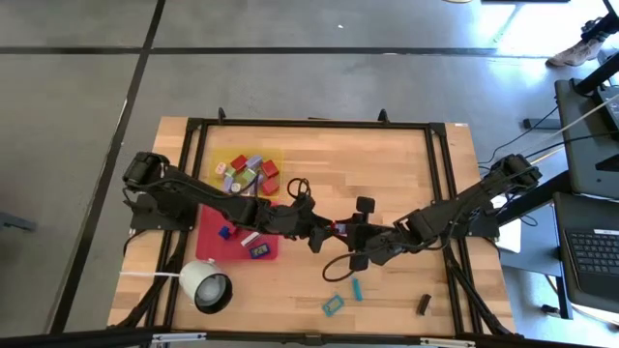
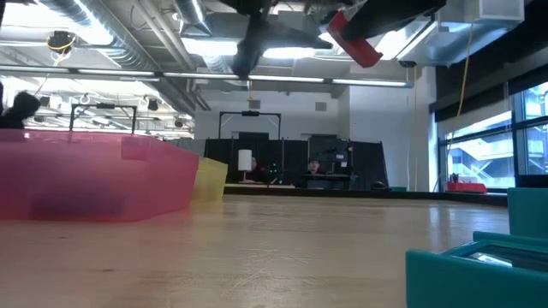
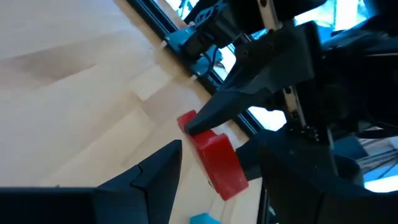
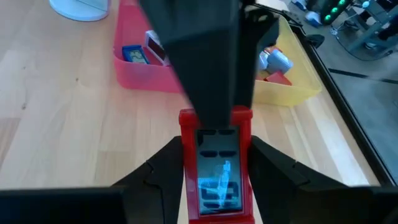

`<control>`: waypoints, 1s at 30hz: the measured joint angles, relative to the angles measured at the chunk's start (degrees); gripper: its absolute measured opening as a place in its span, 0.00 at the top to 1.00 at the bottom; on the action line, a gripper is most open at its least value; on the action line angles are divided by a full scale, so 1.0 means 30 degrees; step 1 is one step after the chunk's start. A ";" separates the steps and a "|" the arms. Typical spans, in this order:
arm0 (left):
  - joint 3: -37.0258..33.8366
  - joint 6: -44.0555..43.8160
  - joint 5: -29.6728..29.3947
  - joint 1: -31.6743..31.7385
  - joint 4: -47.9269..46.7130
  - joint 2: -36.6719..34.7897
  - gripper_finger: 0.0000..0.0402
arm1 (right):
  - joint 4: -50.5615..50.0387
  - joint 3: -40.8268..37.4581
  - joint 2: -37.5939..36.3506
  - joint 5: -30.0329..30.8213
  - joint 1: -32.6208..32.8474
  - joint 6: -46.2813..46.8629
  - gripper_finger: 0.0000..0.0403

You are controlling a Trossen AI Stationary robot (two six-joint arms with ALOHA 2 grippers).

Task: Pick & Place Office items
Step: Put the red timer into the red bin

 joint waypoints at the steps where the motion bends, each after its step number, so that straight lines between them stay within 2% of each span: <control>1: 0.0000 0.0039 0.0136 0.0080 0.0308 0.0151 0.48 | -0.0004 0.0000 0.0000 -0.0009 -0.0039 -0.0004 0.63; 10: 0.0000 -0.0489 0.1058 0.0709 0.0760 0.0635 0.50 | -0.0041 0.0000 0.0000 -0.0058 -0.0113 -0.0500 0.63; 23: 0.0000 -0.1014 0.1026 0.0695 0.0741 0.0628 0.72 | -0.0289 -0.0007 0.0007 0.0015 -0.0128 -0.0565 0.62; 30: 0.0000 -0.1421 0.1295 0.0717 0.0498 0.0614 0.75 | -0.0369 -0.0007 0.0007 -0.0138 -0.0411 -0.0557 0.62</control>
